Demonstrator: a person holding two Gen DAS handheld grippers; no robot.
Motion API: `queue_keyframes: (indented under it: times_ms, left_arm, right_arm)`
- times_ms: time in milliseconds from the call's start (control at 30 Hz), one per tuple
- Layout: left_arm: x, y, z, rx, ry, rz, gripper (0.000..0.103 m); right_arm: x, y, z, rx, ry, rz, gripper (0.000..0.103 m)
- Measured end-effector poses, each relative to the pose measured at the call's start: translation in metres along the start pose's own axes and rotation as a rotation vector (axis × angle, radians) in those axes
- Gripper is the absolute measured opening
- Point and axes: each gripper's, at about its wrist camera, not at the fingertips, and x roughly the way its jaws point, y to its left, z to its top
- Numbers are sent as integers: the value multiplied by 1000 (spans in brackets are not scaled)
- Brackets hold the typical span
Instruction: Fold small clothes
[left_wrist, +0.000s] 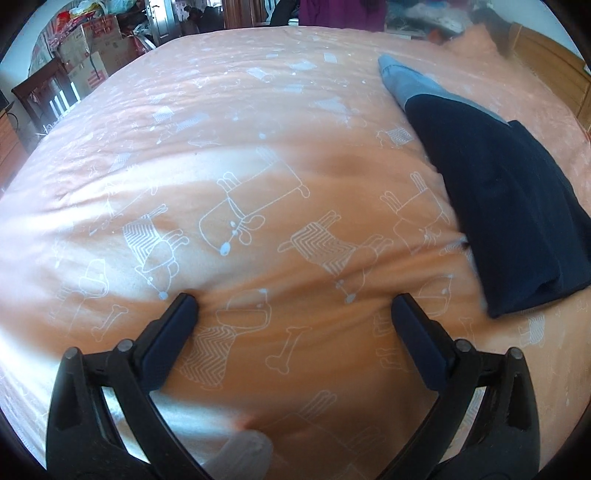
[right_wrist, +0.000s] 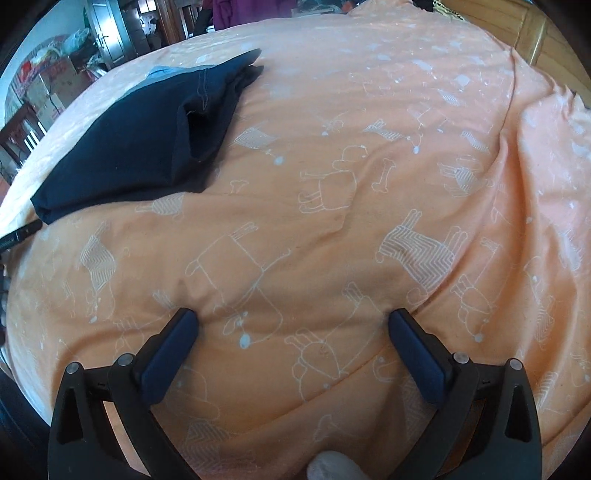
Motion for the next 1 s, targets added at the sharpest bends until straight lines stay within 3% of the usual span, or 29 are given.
queue_keyframes:
  times_ms: [300, 500, 700, 1000]
  left_arm:
    - [-7, 2, -2, -18, -35, 10, 103]
    - [-8, 9, -3, -36, -41, -29, 103]
    - [-3, 2, 0, -6, -30, 18, 103]
    - [-3, 4, -1, -8, -35, 12, 103]
  right_arm:
    - [2, 4, 2, -9, 7, -19, 103]
    - [4, 3, 4, -7, 1, -14, 103]
    - [5, 2, 5, -11, 0, -17, 103]
    - [6, 2, 4, -13, -2, -19, 103]
